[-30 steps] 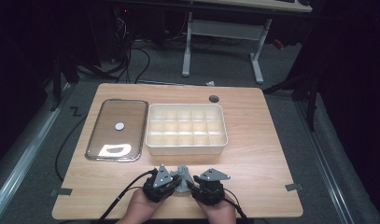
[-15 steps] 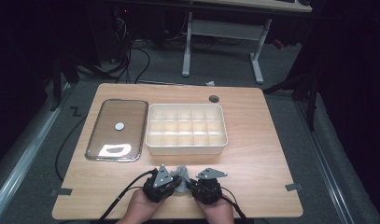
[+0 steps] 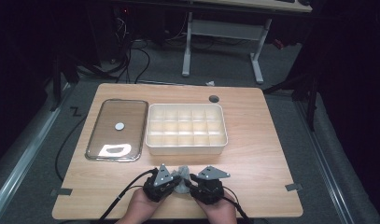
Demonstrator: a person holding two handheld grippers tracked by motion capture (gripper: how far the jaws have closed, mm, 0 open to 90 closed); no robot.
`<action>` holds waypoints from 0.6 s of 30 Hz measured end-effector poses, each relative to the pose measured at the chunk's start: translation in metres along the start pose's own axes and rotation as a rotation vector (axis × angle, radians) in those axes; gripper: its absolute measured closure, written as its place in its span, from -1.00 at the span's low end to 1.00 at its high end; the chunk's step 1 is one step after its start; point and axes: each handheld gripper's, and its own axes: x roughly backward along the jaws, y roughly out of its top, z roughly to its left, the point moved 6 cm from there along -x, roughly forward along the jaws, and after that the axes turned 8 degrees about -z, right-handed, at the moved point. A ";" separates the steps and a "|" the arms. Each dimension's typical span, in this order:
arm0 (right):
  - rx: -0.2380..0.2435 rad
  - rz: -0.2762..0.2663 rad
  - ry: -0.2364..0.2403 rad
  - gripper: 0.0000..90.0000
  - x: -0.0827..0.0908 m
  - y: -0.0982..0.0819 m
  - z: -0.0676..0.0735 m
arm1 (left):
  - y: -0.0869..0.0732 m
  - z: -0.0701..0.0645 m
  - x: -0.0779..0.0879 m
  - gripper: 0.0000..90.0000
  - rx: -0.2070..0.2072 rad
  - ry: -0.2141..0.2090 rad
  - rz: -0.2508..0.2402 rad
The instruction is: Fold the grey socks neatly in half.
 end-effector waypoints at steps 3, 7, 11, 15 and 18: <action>0.016 -0.003 -0.083 0.50 0.004 -0.001 -0.014 | 0.000 0.000 0.000 0.89 -0.001 -0.002 0.000; 0.008 0.063 -0.141 0.56 -0.004 -0.013 -0.023 | 0.000 -0.001 0.001 0.82 -0.005 -0.004 -0.003; -0.002 0.066 -0.142 0.90 -0.011 -0.024 -0.019 | 0.000 -0.002 0.001 0.77 -0.008 0.002 -0.005; -0.009 0.096 -0.114 0.95 -0.017 -0.030 -0.012 | 0.000 -0.002 0.001 0.70 -0.011 -0.006 -0.005; 0.006 0.105 -0.080 0.96 -0.020 -0.032 -0.005 | 0.000 -0.002 0.001 0.72 -0.009 -0.007 -0.005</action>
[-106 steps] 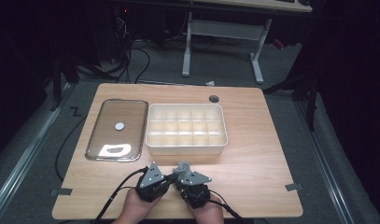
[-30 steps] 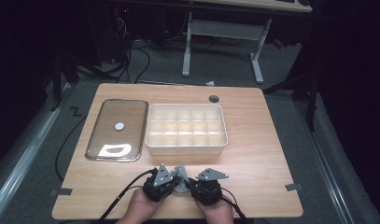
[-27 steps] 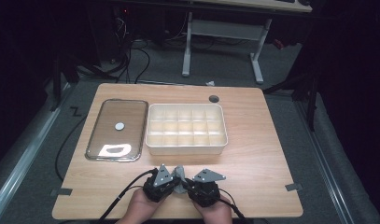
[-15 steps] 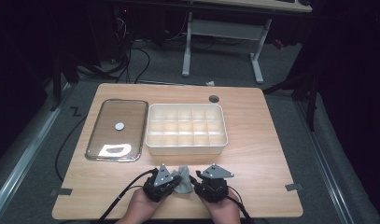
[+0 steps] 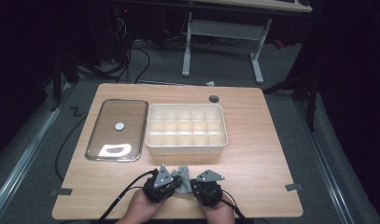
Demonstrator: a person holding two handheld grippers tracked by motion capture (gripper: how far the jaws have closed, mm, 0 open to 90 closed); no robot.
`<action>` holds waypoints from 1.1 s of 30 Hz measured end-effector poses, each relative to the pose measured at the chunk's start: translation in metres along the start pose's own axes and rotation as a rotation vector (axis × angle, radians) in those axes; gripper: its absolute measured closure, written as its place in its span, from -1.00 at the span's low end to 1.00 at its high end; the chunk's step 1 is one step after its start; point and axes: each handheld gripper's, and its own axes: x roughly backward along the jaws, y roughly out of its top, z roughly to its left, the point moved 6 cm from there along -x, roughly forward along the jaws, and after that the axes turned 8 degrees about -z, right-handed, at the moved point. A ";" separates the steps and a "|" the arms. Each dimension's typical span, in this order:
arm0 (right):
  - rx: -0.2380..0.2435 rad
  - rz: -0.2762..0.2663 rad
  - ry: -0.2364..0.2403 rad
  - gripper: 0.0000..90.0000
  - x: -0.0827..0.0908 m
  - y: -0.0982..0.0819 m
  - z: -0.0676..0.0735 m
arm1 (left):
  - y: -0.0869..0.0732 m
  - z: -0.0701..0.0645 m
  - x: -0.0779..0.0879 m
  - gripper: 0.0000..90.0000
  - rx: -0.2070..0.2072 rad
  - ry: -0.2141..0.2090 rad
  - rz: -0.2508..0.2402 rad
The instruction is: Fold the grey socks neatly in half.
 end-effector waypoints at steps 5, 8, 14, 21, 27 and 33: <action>0.001 -0.030 0.030 0.99 0.001 0.008 0.010 | 0.000 0.000 0.000 0.76 0.000 0.005 0.002; 0.019 -0.032 0.033 1.00 0.001 0.011 0.012 | 0.000 0.000 0.000 0.76 0.003 0.007 0.000; 0.023 -0.047 0.032 0.99 0.000 0.014 0.012 | 0.000 0.002 0.001 0.74 0.017 0.020 -0.004; -0.001 -0.046 0.012 0.96 -0.001 0.010 0.003 | 0.014 0.013 0.026 0.63 0.112 0.012 -0.150; -0.001 -0.050 0.017 0.95 -0.001 0.011 0.004 | 0.002 0.041 0.036 0.77 0.174 0.133 -0.077; 0.006 -0.058 0.020 0.93 0.001 0.011 0.005 | -0.008 0.033 0.024 0.81 0.174 0.116 0.007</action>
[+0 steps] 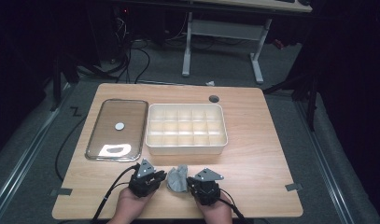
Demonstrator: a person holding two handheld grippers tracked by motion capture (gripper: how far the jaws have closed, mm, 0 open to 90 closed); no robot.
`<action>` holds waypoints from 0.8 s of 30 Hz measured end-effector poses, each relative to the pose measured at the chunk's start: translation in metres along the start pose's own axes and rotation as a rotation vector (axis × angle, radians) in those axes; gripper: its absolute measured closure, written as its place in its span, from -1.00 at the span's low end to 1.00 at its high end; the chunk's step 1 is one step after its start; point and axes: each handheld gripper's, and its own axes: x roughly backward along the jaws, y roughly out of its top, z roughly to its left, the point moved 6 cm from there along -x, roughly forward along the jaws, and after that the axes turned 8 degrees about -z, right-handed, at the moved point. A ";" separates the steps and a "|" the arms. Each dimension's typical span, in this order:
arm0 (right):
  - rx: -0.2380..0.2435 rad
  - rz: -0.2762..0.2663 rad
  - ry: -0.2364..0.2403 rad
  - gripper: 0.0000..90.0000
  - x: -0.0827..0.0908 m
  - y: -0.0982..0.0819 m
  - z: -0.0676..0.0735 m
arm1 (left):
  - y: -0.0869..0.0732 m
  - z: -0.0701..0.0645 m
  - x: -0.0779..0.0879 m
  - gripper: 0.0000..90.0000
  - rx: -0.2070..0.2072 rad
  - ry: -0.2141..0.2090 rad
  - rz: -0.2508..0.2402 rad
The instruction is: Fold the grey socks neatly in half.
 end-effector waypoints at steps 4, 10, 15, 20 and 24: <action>-0.006 -0.005 0.007 0.93 0.002 0.001 0.002 | 0.001 -0.007 -0.001 0.82 -0.040 0.001 0.003; 0.000 -0.015 0.008 0.93 0.003 0.003 0.005 | -0.001 -0.015 -0.003 0.84 -0.071 -0.007 0.013; -0.006 -0.024 0.011 0.92 0.005 0.006 0.006 | -0.002 -0.020 -0.006 0.84 -0.090 -0.009 0.015; -0.002 -0.040 0.012 0.92 0.008 0.011 0.008 | -0.002 -0.024 -0.007 0.84 -0.100 -0.014 0.018; 0.006 -0.042 0.018 0.92 0.008 0.013 0.010 | -0.002 -0.029 -0.008 0.84 -0.111 -0.022 0.019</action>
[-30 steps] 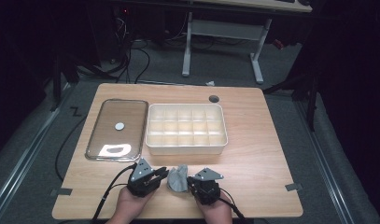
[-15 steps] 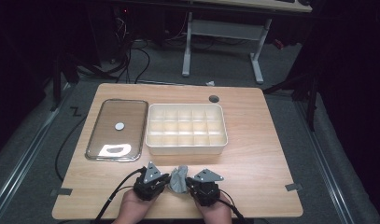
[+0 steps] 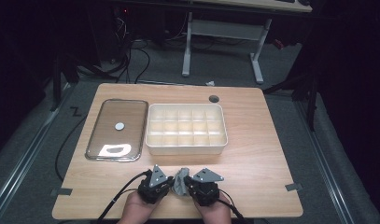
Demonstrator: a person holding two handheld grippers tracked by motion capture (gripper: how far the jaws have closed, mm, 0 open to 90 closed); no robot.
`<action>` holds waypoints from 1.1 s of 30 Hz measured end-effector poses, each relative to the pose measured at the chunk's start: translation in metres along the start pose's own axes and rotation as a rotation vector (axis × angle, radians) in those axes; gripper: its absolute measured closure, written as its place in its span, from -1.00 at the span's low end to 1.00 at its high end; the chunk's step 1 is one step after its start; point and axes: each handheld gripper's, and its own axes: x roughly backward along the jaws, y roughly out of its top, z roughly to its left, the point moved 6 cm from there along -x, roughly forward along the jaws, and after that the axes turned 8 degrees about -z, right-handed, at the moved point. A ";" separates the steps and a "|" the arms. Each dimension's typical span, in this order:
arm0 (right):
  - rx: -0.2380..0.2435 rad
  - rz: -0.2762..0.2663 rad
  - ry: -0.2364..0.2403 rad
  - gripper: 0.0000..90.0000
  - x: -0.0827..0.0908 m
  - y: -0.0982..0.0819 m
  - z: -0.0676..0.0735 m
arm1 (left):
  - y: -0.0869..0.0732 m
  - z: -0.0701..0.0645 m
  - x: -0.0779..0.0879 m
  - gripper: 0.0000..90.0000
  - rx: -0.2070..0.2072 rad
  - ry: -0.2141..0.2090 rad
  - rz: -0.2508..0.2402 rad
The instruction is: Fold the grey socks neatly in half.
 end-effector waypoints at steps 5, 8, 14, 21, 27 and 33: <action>-0.001 0.002 0.002 0.92 -0.002 0.001 0.001 | 0.001 -0.006 -0.003 0.86 -0.009 -0.013 0.000; 0.007 0.004 -0.004 0.92 -0.003 0.001 0.000 | 0.004 -0.012 -0.007 0.88 -0.014 -0.025 -0.001; 0.003 0.006 -0.032 0.92 0.001 0.003 -0.008 | 0.009 -0.020 -0.014 0.90 -0.033 -0.046 0.001; 0.002 0.005 -0.037 0.92 0.004 0.002 -0.011 | 0.010 -0.024 -0.015 0.90 -0.058 -0.047 0.004; 0.003 0.000 -0.028 0.92 0.004 0.001 -0.010 | 0.009 -0.027 -0.015 0.88 -0.117 -0.026 0.028; 0.012 0.012 -0.015 0.92 0.001 -0.001 -0.007 | 0.006 -0.023 -0.015 0.78 -0.103 -0.035 0.053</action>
